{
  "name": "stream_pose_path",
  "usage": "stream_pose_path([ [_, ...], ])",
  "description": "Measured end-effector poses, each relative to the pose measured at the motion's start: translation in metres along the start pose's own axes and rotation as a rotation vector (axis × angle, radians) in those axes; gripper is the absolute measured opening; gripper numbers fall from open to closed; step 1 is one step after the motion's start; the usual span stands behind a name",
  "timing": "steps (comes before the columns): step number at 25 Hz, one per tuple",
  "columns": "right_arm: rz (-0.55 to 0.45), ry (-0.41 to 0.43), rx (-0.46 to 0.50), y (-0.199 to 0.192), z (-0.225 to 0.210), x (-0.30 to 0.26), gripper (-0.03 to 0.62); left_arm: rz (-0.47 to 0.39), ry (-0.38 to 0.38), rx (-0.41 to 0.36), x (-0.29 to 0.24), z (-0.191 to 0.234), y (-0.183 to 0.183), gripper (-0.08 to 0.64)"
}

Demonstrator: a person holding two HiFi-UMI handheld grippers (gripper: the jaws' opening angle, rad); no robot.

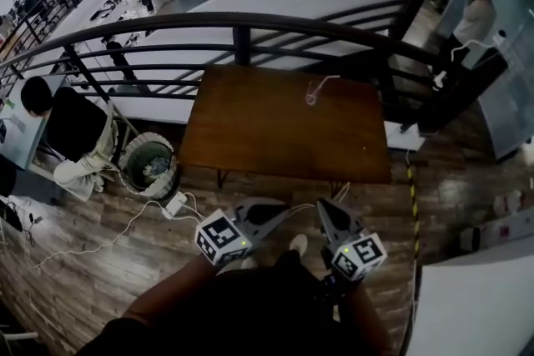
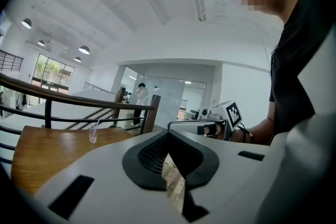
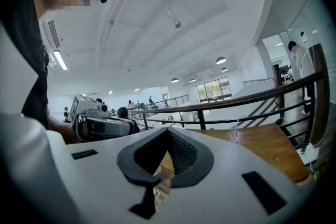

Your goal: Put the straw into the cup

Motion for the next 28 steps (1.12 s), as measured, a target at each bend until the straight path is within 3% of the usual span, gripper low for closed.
stream_pose_path([
  [6, 0.009, -0.007, 0.023, -0.009, 0.038, 0.020, 0.011, -0.014, -0.009, -0.007, 0.022, -0.022, -0.013, 0.011],
  [15, 0.021, 0.043, 0.041, -0.008, 0.060, 0.027, 0.011, -0.064, 0.050, -0.014, 0.037, -0.041, -0.010, 0.011],
  [28, 0.024, 0.082, 0.089, -0.017, -0.001, 0.101, 0.011, -0.089, 0.146, -0.012, -0.044, -0.094, -0.023, 0.011],
])
Point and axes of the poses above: the fingertips, and each gripper's own axes: x backward along the fingers, z to its left, y out of its top, the point moved 6 cm from there along x, backward along the fingers, and after that the axes turned 10 degrees about -y, right-handed, at the moved point
